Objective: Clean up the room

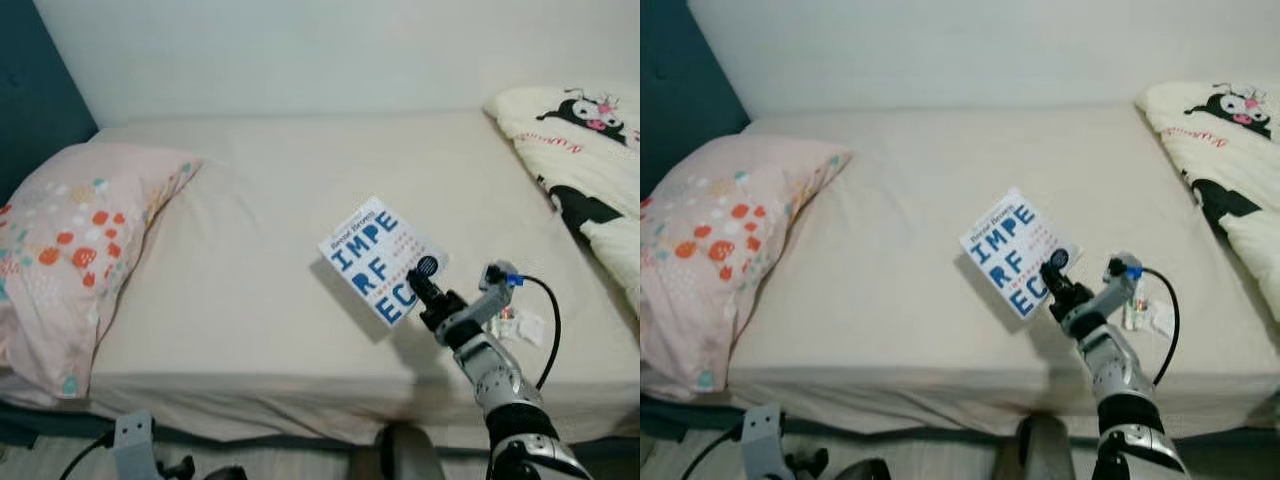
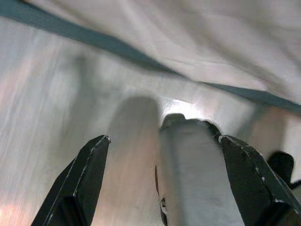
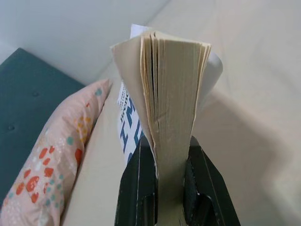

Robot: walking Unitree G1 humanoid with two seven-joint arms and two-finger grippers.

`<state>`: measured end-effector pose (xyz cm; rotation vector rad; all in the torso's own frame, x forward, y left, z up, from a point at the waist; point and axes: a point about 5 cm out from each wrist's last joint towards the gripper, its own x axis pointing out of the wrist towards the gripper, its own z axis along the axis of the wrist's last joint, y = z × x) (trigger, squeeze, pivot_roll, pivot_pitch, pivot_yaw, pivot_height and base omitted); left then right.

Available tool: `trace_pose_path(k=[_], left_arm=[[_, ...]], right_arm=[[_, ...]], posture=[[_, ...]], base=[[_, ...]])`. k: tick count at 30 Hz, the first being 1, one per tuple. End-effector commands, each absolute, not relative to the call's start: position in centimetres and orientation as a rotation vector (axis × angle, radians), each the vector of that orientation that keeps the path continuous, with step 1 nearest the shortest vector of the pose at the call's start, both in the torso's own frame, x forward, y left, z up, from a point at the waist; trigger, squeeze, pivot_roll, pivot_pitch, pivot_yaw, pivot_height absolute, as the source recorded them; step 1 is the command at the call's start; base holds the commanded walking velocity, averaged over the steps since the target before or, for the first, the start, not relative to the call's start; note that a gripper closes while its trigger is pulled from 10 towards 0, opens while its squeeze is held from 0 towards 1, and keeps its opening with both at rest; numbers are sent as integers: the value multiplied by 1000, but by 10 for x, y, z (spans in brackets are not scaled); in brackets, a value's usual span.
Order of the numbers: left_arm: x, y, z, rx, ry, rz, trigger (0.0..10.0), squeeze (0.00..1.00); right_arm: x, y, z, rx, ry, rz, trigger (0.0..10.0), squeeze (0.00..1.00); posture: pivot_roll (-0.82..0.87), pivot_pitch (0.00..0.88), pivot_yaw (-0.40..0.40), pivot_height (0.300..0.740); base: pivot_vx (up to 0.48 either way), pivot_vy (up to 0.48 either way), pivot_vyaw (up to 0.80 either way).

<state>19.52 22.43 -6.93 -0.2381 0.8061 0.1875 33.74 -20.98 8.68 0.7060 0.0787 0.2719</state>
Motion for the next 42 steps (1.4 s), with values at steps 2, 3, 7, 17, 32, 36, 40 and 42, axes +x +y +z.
trace_pose_path(k=[2,3,7,17,32,36,40,42], left_arm=[[181,226,-76,-209,857,174,10000,0],[181,226,-76,-209,857,174,10000,0],[180,227,-77,-201,864,166,10000,0],[171,225,-81,-204,894,161,10000,0],[168,218,-84,-205,927,136,10000,0],[168,217,-85,-202,936,134,10000,0],[167,214,-86,-197,958,121,10000,0],[166,213,-87,-197,961,120,10000,0]], right_arm=[[336,-207,88,703,55,287,0,0],[336,-207,88,703,55,287,0,0],[336,-206,87,702,58,290,0,0],[330,-203,72,655,142,291,0,0],[292,-194,8,512,451,238,1176,0],[271,-197,-14,454,560,193,6157,0],[258,-205,-27,387,626,114,10000,0],[256,-207,-28,378,626,111,10000,0]], posture=[[-51,93,64,625],[-51,93,64,625],[-50,93,64,634],[-54,83,54,679],[-51,63,54,723],[-46,64,52,738],[-51,72,55,740],[-49,76,53,740]], base=[[0,0,0],[0,0,0],[0,0,0],[0,0,0],[0,0,0],[0,0,0],[0,0,0],[-182,0,0]])
